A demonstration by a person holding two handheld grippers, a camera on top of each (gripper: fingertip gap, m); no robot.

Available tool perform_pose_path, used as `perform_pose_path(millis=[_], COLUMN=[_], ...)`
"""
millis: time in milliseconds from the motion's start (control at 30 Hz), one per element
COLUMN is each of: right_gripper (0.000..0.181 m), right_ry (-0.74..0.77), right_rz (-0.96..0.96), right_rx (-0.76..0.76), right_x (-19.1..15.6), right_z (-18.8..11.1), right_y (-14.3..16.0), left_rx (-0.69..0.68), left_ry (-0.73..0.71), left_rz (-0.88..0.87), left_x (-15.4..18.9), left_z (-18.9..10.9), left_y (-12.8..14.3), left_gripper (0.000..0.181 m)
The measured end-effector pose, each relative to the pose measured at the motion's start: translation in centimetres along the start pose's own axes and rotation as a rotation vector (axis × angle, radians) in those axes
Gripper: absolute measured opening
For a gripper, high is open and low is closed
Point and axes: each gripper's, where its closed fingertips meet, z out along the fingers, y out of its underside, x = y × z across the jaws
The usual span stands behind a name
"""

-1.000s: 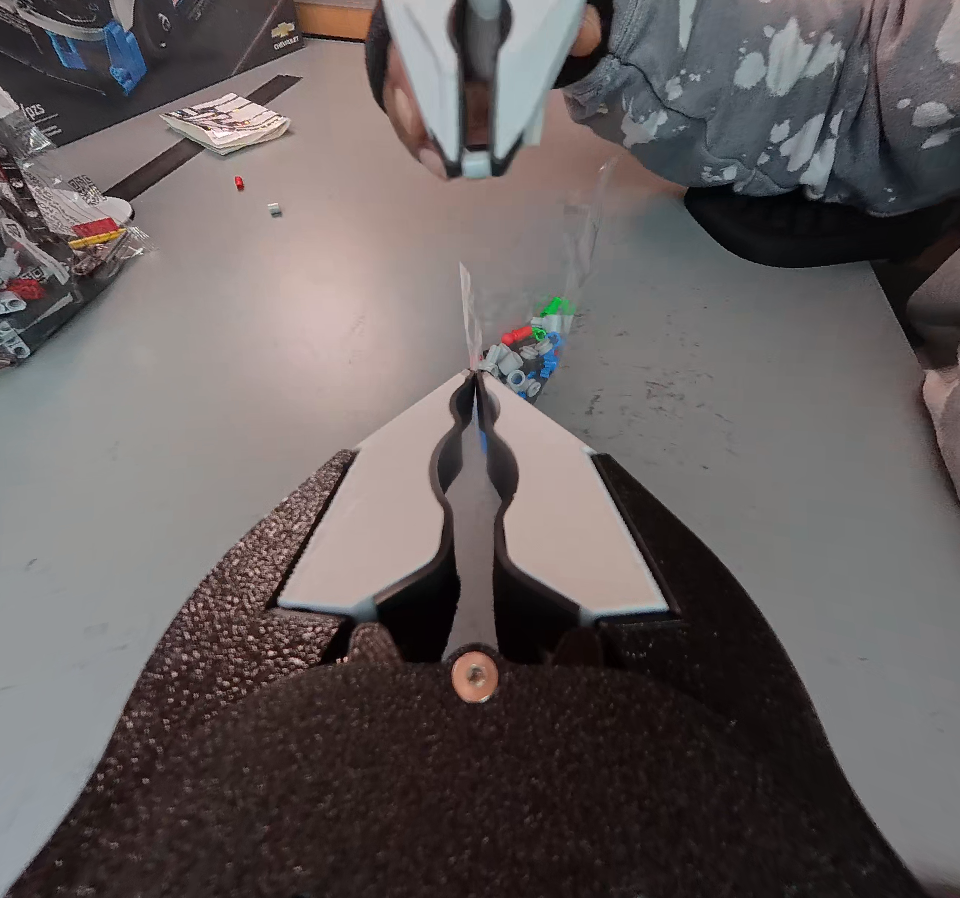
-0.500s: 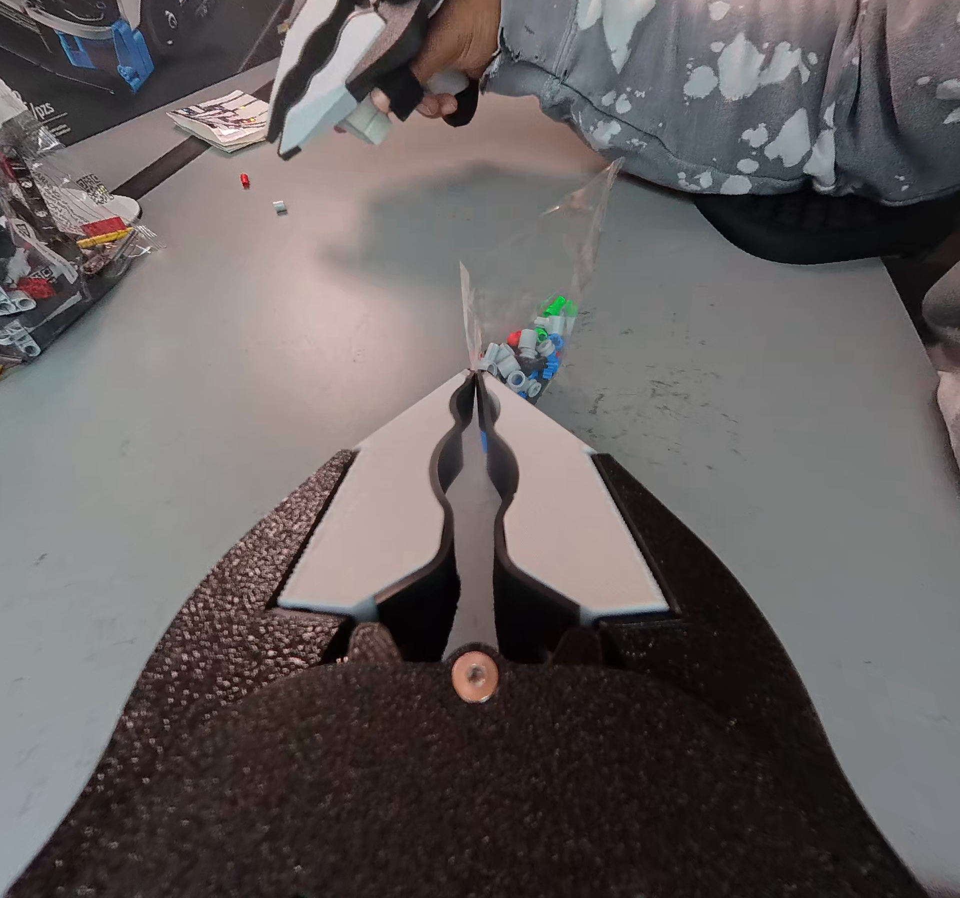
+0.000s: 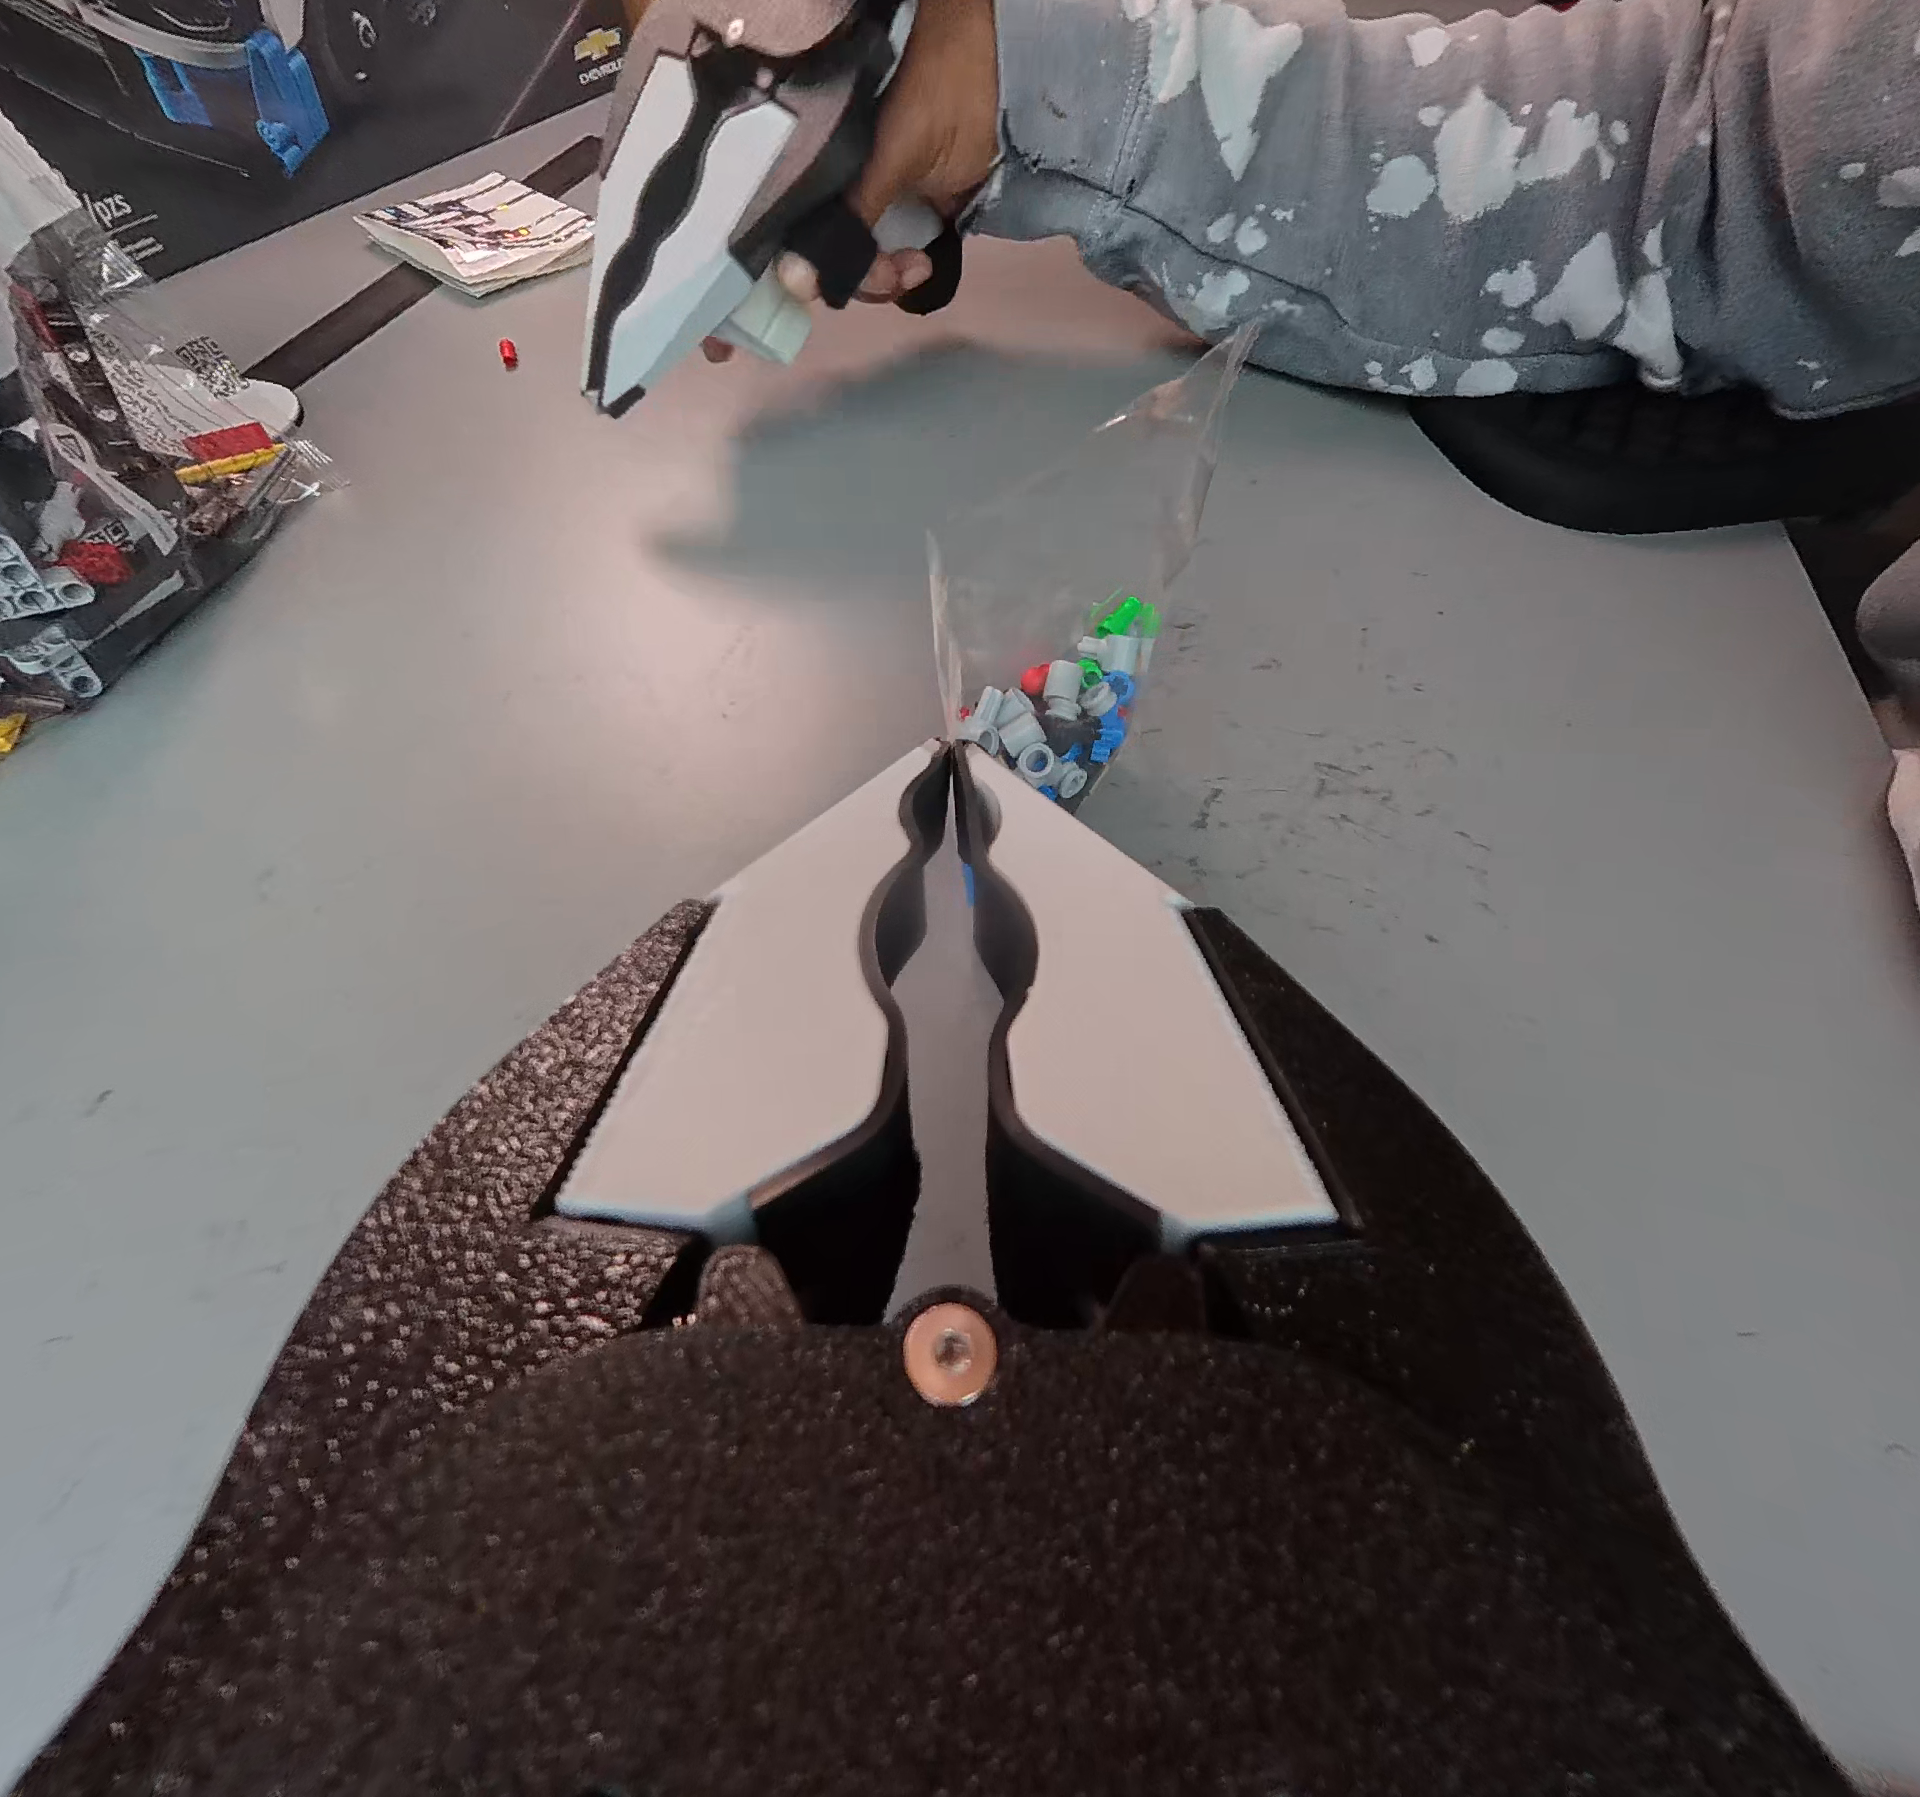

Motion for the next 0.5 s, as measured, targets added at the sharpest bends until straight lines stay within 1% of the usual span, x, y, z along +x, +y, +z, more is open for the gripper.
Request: perform_pose_path(millis=[33,100,133,167,200,267,333,400,433,500], right_gripper=[0.007,0.007,0.007,0.007,0.007,0.007,0.008,0.016,0.017,0.019], right_ry=[-0.083,-0.256,-0.338,-0.405,-0.446,-0.465,-0.47,-0.5,-0.475,-0.388], right_rz=[-0.037,-0.105,-0.142,-0.185,-0.228,-0.3,-0.319,-0.235,-0.183,-0.081], right_rx=[0.077,0.166,0.188,0.19,0.167,0.082,0.064,0.15,0.212,0.32], right_x=[-2.6,-8.1,-10.9,-13.3,-15.2,-17.1,-17.6,-16.8,-15.5,-11.6], right_z=[-0.6,-1.5,-1.7,-1.7,-1.3,-0.1,0.4,-0.6,-1.2,-2.5], right_y=[-2.3,-6.3,-7.7,-8.4,-8.4,-7.3,-6.6,-7.9,-8.9,-10.2], left_rx=[0.003,0.012,0.015,0.017,0.017,0.018,0.02,0.02,0.02,0.021], left_ry=[-0.007,-0.017,-0.021,-0.024,-0.025,-0.029,-0.031,-0.034,-0.035,-0.038], left_rz=[-0.004,-0.01,-0.013,-0.014,-0.014,-0.012,-0.012,-0.012,-0.012,-0.012], left_x=[-0.2,-0.4,-0.5,-0.5,-0.6,-0.6,-0.6,-0.6,-0.7,-0.8], left_z=[-0.1,-0.1,-0.2,-0.2,-0.2,-0.2,-0.3,-0.4,-0.4,-0.4], left_y=[0.0,-0.1,-0.2,-0.2,-0.2,-0.2,-0.3,-0.3,-0.3,-0.3], left_gripper=[0.001,0.001,0.001,0.001,0.001,0.001,0.001,0.001,0.001,0.001])
